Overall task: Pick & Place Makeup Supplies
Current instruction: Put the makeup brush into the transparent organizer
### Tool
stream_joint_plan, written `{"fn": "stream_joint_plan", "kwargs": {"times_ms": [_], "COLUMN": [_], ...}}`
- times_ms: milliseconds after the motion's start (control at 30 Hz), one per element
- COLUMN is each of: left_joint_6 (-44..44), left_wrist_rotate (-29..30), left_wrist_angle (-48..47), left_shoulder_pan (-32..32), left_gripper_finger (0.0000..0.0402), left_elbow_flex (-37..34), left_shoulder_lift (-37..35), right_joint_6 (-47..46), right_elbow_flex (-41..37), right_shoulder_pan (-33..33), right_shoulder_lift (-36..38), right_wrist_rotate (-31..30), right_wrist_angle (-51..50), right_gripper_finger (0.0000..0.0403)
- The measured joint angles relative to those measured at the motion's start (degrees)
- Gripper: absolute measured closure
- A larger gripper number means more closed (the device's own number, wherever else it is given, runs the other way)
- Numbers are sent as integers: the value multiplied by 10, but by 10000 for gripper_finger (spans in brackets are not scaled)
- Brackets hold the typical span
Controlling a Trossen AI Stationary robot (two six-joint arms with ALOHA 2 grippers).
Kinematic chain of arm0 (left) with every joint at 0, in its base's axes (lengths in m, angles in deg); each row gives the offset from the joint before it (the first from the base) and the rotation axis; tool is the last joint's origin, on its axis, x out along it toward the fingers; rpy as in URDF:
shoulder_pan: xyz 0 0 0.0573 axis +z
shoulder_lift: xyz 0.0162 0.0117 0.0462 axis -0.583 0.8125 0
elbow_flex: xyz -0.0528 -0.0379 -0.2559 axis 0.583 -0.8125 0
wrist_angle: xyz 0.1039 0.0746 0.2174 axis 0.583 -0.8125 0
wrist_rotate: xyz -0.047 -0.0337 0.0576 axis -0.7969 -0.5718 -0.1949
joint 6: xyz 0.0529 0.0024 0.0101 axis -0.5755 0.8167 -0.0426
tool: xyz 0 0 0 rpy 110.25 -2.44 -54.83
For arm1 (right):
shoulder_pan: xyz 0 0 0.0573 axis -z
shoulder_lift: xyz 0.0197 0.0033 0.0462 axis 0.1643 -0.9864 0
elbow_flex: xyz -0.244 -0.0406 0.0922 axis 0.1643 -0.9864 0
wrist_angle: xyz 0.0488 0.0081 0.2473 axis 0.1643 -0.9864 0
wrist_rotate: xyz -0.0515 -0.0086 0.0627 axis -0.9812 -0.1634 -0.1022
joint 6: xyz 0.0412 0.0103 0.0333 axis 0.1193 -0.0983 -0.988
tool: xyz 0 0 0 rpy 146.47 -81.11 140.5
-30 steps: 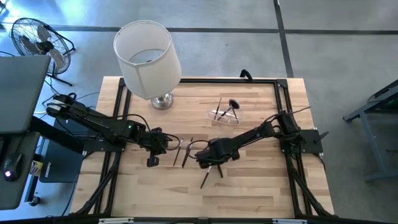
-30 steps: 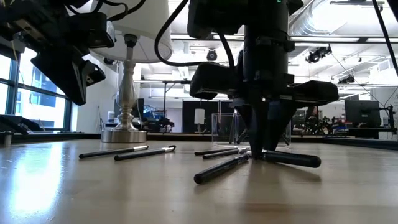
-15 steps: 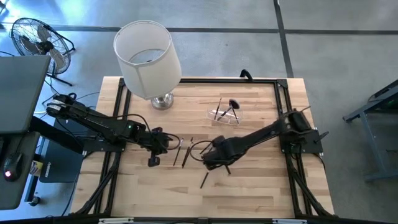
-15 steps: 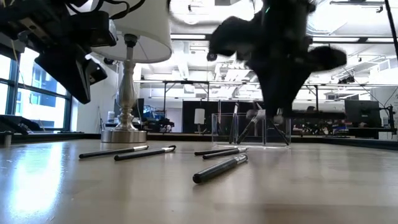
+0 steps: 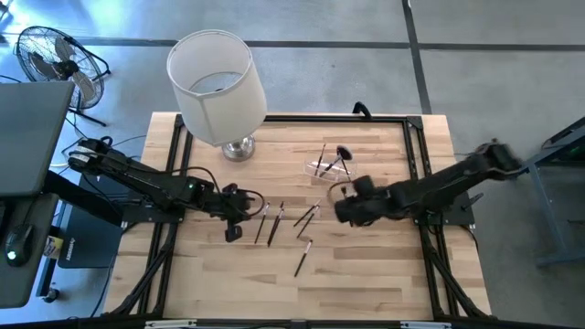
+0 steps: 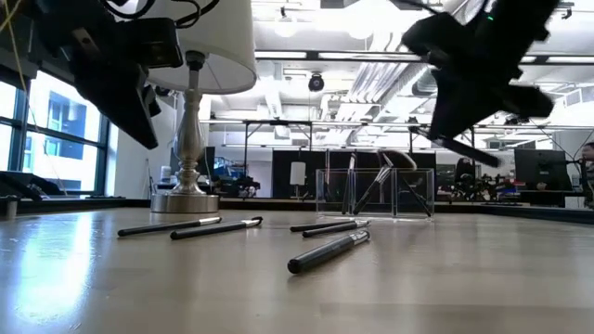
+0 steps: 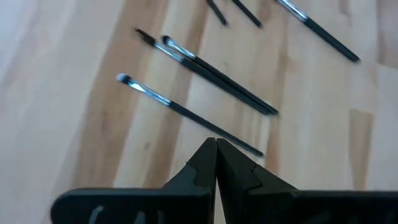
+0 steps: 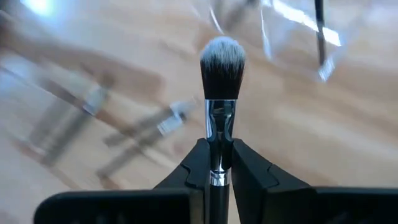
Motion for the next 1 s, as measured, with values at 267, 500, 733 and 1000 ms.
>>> {"fn": "stream_joint_plan", "kwargs": {"times_ms": [267, 500, 733, 1000], "left_joint_6": [79, 104, 144, 146], "left_wrist_rotate": [90, 153, 175, 174], "left_wrist_angle": [2, 32, 28, 25], "left_shoulder_pan": [0, 0, 0, 0], "left_gripper_finger": [399, 399, 399, 399], "left_elbow_flex": [0, 0, 0, 0], "left_shoulder_lift": [0, 5, 6, 6], "right_joint_6": [256, 513, 658, 686], "right_elbow_flex": [-262, -382, -390, -390], "right_shoulder_pan": [83, 191, 286, 369], "right_shoulder_lift": [198, 242, 237, 200], "right_wrist_rotate": [-76, -12, 58, 148], "right_wrist_angle": [454, 728, 739, 720], "right_gripper_finger": [364, 367, 365, 363]}}
